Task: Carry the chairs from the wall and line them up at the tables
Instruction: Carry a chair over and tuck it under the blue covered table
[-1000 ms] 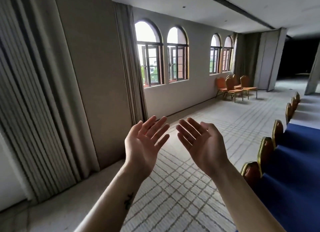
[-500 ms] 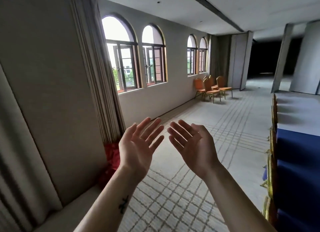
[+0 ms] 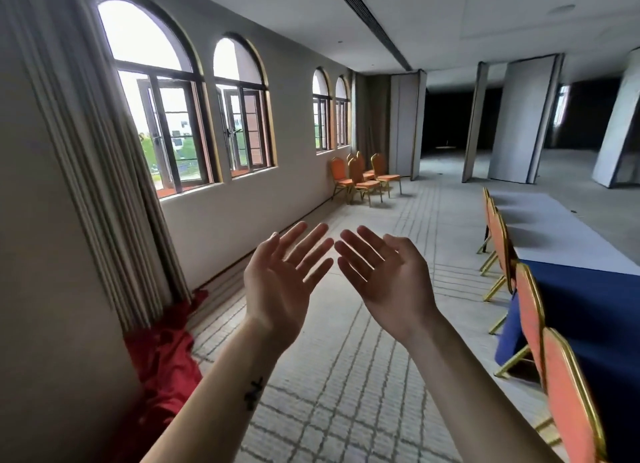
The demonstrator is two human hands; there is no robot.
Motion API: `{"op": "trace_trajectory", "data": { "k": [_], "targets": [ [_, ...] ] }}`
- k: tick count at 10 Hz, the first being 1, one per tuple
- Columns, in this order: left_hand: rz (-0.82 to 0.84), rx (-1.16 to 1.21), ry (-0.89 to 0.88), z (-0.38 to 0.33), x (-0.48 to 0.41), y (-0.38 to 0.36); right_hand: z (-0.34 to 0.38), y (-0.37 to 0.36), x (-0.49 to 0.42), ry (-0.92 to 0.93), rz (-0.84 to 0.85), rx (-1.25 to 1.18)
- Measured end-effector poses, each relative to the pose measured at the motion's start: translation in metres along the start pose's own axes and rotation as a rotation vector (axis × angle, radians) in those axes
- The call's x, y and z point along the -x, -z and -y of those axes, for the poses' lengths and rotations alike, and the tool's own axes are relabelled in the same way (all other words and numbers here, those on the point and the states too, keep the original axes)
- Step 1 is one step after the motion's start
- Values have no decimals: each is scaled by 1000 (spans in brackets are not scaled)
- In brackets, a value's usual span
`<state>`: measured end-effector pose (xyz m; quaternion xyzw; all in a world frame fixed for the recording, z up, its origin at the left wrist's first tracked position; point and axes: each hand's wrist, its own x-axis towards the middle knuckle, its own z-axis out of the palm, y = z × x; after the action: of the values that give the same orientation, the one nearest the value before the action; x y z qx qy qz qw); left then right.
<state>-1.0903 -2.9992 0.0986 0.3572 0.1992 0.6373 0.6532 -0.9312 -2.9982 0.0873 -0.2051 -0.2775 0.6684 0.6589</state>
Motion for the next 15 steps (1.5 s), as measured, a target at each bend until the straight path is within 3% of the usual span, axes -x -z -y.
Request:
{"op": "trace_trajectory", "data": {
  "k": [4,8,15],
  "targets": [
    [26,22,63,45,-271,95,-39,57,-273,27,-132,-84],
    [-7,70,49,71,-570,141,-20,90,-576,5,-121,-106],
    [155,102,186,97,-1104,296,-79,132,-1109,122,-216,-90]
  ]
}}
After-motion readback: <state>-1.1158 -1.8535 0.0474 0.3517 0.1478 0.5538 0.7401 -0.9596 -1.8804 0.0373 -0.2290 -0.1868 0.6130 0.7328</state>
